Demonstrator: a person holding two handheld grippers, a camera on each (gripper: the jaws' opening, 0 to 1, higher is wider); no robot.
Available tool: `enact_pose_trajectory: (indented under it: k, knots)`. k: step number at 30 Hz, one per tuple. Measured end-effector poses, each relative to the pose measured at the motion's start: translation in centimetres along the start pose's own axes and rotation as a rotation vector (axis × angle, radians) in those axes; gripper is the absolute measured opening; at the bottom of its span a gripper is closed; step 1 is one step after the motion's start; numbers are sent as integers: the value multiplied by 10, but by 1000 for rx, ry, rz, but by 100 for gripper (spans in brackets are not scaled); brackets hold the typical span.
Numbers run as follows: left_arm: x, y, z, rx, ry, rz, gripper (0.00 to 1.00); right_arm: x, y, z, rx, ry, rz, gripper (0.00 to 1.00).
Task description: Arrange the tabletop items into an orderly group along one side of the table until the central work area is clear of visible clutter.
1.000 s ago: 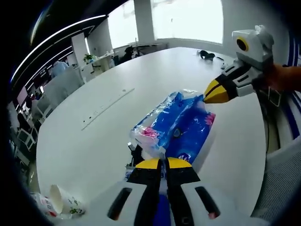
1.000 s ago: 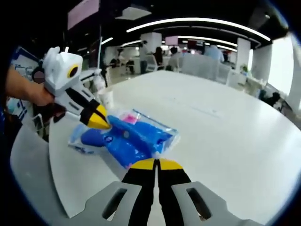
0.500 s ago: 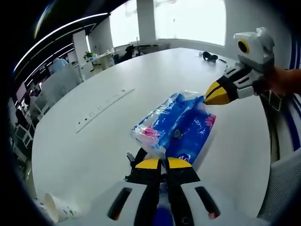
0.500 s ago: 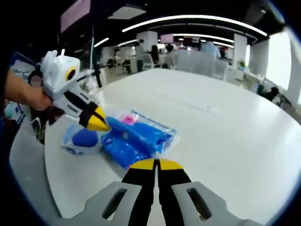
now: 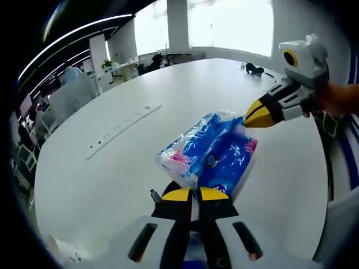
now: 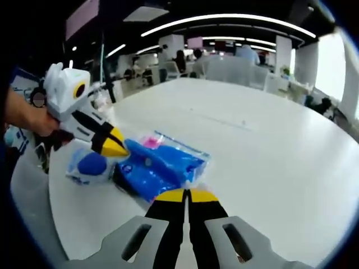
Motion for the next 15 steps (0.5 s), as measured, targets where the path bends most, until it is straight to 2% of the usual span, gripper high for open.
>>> enact_pose_trajectory:
  k: [9,12,15]
  knots:
    - [15,9,1,5,-11,1,3,5,0,16,22,-24,6,0]
    - [20,10,2,10,-16,-2,3,6,0,20,-17,-45,-7,0]
    - [27,13,4,24,-18,-4,3,7,0,26,-7,-49,-3,0]
Point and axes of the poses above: the point that each gripper's makers call its tool centre point, and the gripper's own axes: x roughly forward along the fingers, z roughly to its right, y roughly out of its top, the point moved 9 cm from there along -x, roughly backward along the fingers, and after that the axes turned 8 degrees about x, right-handed, at the moved point
